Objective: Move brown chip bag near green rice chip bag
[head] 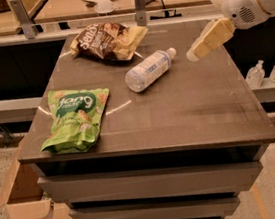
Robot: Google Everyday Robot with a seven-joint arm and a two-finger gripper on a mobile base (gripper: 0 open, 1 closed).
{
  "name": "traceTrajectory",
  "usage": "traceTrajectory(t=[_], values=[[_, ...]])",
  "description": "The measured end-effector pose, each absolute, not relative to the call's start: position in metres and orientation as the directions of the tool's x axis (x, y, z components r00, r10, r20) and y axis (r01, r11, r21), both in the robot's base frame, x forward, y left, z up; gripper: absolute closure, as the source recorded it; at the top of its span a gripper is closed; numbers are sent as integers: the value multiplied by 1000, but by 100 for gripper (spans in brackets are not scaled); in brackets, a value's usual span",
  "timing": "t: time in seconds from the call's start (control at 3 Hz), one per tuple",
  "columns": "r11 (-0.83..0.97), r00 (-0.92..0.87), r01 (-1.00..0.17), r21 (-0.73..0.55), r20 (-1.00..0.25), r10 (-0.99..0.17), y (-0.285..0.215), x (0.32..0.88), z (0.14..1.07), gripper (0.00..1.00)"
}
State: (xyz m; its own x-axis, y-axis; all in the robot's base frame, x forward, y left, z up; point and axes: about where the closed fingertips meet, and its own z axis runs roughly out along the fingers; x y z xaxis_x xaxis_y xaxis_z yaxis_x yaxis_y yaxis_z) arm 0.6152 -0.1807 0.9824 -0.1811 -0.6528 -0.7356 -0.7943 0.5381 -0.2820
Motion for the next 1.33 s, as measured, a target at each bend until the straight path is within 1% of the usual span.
traceTrajectory(t=[0.33,0.67,1.33], values=[[530,-138,-807,-260,-789,-598,-146,645,974,0],[525,-91,-813,-252,-835,-543,-95,692,955,0],[482,-21,-823,-301,-832,-555,-39,743,924,0]])
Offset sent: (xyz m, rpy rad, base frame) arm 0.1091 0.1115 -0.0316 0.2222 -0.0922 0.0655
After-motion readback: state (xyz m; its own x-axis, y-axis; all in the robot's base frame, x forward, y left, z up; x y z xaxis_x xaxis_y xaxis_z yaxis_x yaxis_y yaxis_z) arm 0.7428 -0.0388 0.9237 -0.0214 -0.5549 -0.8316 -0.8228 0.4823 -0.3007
